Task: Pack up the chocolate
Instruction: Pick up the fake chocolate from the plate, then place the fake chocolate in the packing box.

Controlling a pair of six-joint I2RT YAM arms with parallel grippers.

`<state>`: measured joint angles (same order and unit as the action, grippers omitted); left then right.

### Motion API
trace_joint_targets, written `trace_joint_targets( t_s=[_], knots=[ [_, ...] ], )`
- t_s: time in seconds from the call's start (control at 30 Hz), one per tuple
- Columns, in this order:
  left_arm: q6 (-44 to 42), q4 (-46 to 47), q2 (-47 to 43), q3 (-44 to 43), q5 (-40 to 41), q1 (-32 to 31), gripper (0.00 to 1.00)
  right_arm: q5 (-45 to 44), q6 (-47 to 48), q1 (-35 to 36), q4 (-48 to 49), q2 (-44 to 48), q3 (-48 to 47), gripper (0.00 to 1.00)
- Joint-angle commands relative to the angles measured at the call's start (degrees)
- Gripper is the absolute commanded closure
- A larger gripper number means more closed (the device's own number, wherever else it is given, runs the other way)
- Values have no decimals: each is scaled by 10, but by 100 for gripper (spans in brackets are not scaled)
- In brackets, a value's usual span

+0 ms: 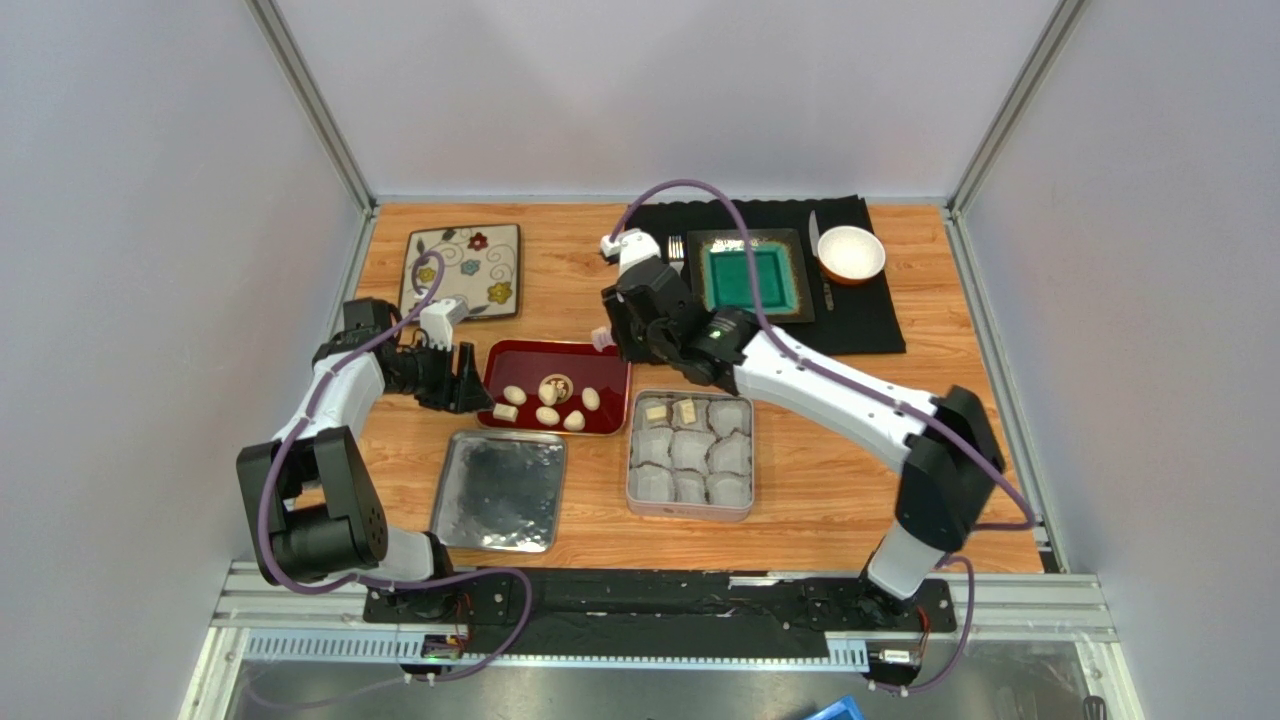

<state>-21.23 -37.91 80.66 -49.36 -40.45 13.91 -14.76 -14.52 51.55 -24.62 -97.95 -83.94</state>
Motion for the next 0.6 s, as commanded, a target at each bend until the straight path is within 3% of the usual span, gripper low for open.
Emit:
trace_joint_targets(
  t_s=[0.0, 0.3, 0.57],
  knots=[
    [-19, 3, -8, -13, -12, 2, 38, -42, -2, -3, -40, 104, 41, 86],
    [-21, 1, -16, -9, -11, 2, 38, -71, -60, -2, -125, 313, 181, 87],
    [-16, 9, -17, 0, -9, 2, 38, -93, -90, -1, -190, 394, 242, 86]
  ],
)
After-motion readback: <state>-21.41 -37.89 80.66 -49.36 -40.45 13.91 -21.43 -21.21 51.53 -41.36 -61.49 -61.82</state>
